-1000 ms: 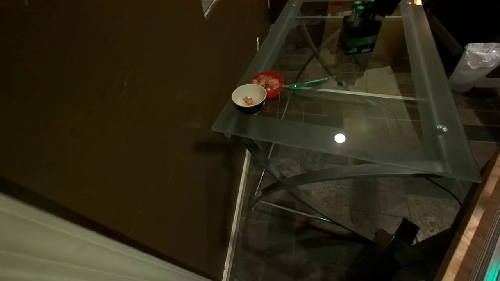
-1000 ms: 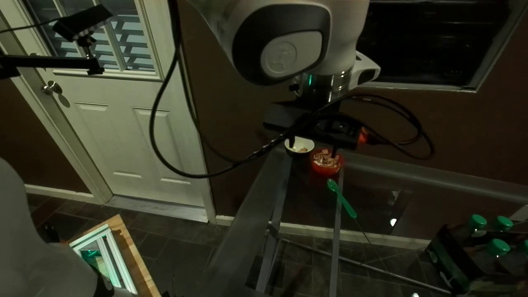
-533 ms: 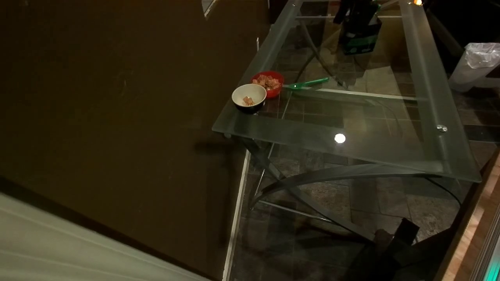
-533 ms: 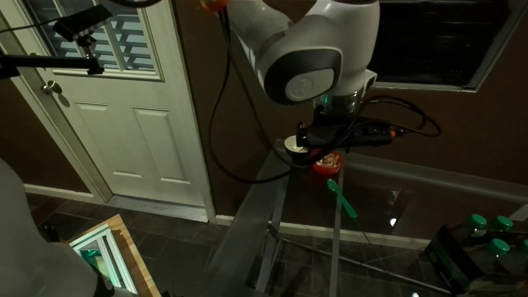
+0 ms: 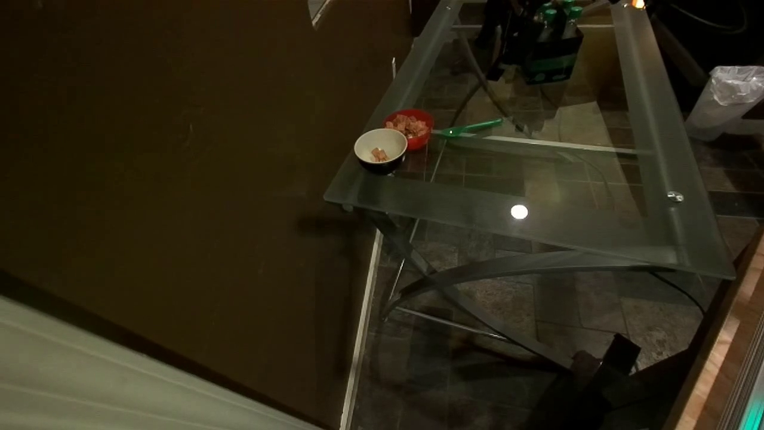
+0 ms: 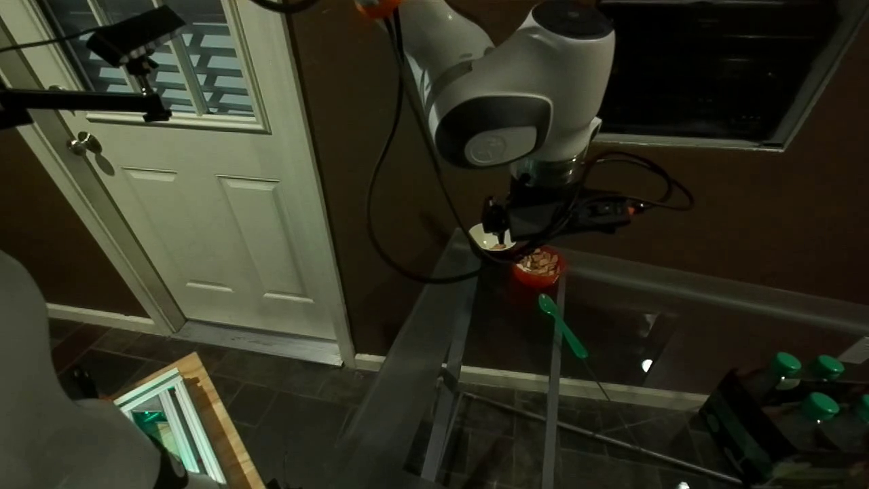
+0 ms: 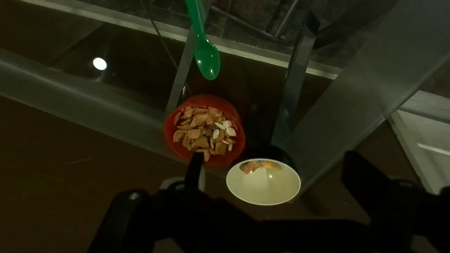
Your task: Pick up the spoon, scoop some content from the red bowl, place it in the black bowl and place the spoon in the red bowl
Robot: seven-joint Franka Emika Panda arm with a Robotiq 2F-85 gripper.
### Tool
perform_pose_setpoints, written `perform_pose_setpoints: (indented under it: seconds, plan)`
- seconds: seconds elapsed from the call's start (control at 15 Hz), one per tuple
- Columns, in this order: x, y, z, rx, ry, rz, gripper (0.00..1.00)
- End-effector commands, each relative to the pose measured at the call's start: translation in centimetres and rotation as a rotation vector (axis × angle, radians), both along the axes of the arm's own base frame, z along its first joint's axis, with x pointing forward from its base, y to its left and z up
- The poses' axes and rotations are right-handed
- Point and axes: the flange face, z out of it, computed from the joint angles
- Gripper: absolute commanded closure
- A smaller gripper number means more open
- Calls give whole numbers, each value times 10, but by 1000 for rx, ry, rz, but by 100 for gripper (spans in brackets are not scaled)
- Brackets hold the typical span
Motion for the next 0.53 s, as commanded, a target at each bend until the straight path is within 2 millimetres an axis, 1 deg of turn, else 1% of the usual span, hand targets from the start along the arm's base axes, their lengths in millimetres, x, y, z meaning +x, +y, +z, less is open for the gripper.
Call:
perform_pose_setpoints:
  seconds: [0.0, 0.07, 0.13, 0.2, 0.27, 0.33, 0.47]
  plan:
    - [0, -1, 1, 0, 1, -2, 0]
    - [0, -1, 1, 0, 1, -3, 0]
    - [1, -3, -4, -9, -3, 4, 0]
    - [1, -9, -15, 1, -1, -4, 0]
    - [1, -12, -20, 11, 6, -7, 0]
    - [1, -18, -32, 18, 5, -6, 0]
    - [0, -28, -50, 20, -5, 0, 0]
